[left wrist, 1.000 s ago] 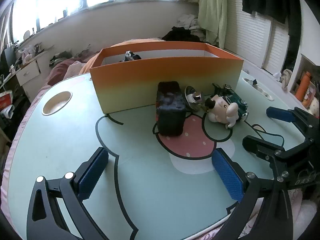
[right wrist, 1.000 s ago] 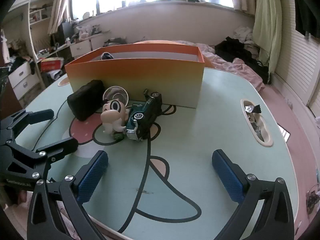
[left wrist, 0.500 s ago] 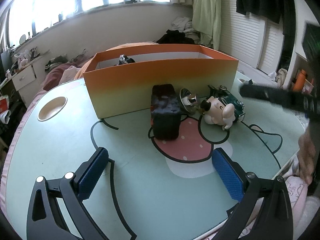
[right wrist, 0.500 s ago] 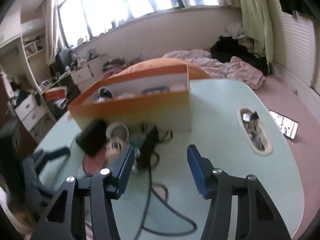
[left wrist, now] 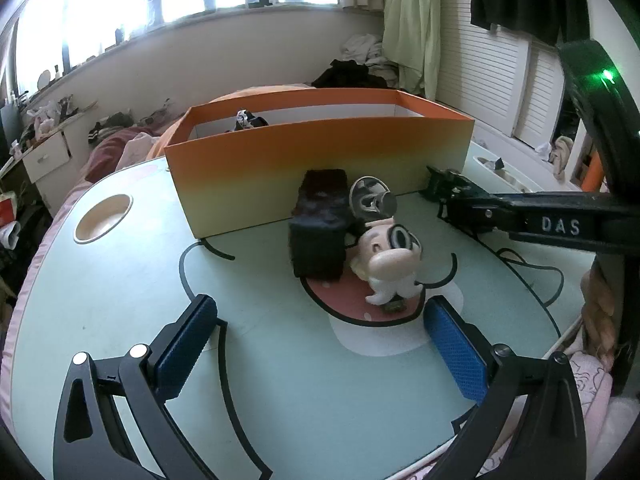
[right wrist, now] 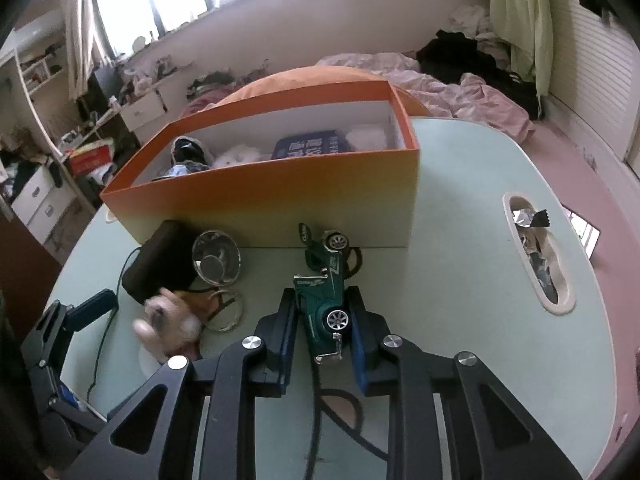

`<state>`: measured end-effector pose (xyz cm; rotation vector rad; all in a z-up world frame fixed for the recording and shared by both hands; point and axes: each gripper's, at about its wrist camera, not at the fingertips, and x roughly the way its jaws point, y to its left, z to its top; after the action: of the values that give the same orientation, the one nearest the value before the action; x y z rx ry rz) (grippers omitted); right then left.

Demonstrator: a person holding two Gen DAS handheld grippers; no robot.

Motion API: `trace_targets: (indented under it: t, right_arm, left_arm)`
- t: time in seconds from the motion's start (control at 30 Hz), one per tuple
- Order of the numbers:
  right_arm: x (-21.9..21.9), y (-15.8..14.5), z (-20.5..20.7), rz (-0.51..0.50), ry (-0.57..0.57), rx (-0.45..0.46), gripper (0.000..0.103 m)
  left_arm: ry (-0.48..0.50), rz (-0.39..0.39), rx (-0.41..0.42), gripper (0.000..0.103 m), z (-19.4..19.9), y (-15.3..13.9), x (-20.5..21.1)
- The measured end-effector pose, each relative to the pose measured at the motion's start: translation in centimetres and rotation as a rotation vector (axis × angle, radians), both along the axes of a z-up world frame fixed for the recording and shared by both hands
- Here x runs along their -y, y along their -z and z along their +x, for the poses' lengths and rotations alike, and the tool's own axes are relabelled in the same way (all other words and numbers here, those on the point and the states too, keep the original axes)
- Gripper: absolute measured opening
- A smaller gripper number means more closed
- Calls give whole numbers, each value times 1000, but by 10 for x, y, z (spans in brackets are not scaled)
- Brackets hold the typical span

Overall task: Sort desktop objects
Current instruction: 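Reach to the green toy car and grasp it with the right gripper, then grasp the small black case with the left gripper while the right gripper lifts the car, then carry both items over the orange box and open both grippers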

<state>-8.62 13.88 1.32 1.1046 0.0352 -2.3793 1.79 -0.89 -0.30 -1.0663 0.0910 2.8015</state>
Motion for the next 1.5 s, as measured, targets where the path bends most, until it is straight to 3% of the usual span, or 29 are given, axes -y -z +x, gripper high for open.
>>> trace_targets:
  t: [0.27, 0.33, 0.47, 0.5, 0.53, 0.57, 0.7, 0.83, 0.9, 0.93, 0.97, 1.03, 1.23, 1.37, 1.5]
  right_arm:
    - [-24, 7, 24, -105, -17, -59, 23]
    - [-27, 8, 28, -112, -18, -79, 23]
    - [-19, 11, 37, -11, -19, -136, 23]
    - [-14, 11, 39, 28, -14, -152, 24]
    - [-9, 12, 41, 66, -15, -169, 24]
    - [-7, 12, 44, 89, -17, -187, 24]
    - [-13, 14, 43, 63, -19, -173, 24]
    - [-15, 16, 42, 70, -18, -177, 25]
    - [-16, 16, 40, 71, -19, -177, 25]
    - [-16, 16, 40, 71, -19, -178, 25]
    - [-18, 16, 40, 69, -18, -180, 24]
    - [-20, 16, 39, 54, -14, -179, 23]
    - [-35, 5, 37, -59, -32, -169, 23]
    - [-27, -17, 41, -30, -18, -245, 23]
    - [-14, -53, 28, -102, -40, -258, 23]
  left_arm:
    - [-2, -6, 15, 103, 1, -4, -2]
    - [22, 24, -28, 103, 9, -13, 4]
    - [30, 108, -113, 100, 11, -37, 23]
    - [27, 111, -117, 97, 8, -41, 26]
    - [22, 117, -116, 87, 3, -44, 29]
    - [18, 135, -103, 80, -5, -46, 33]
    - [46, 168, -12, 80, -30, -39, 32]
    - [63, 135, 24, 79, -43, -30, 22]
    - [63, 133, 50, 59, -44, -25, 20]
    - [57, 159, 63, 40, -46, -24, 23]
    - [63, 214, 96, 32, -51, -22, 28]
    - [61, 285, 100, 30, -52, -19, 39]
    - [65, 311, 13, 29, -34, -34, 50]
    - [99, 275, -63, 29, -28, -65, 45]
    - [103, 261, -125, 29, -41, -92, 41]
